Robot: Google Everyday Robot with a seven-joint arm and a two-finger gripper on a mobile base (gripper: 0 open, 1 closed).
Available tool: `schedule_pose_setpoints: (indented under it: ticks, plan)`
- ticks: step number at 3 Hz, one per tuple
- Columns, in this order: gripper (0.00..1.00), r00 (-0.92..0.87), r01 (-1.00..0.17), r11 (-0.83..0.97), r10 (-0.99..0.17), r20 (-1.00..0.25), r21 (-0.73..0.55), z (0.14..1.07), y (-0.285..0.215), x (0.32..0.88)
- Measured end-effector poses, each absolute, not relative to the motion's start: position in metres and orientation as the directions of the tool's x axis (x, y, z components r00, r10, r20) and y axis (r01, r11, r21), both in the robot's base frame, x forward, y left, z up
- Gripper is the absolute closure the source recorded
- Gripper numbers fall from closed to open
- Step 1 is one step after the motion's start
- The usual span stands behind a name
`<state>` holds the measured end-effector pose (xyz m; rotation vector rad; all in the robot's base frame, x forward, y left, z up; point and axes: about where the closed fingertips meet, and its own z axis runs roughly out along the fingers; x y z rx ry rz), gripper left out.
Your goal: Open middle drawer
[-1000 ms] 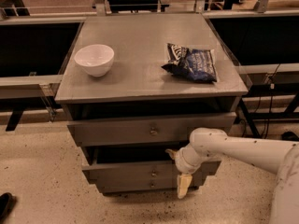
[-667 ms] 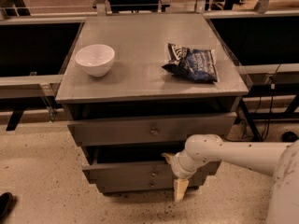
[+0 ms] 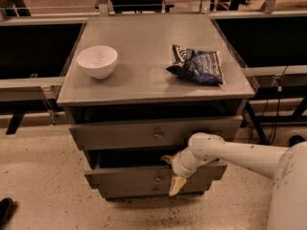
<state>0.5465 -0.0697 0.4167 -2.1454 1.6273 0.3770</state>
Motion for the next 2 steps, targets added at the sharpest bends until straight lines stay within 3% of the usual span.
schedule_pose_setpoints:
  ticks: [2]
  plan:
    - [0.64, 0.212, -0.976, -0.161, -0.857, -0.470, -0.147, 0.414, -0.058, 0.531]
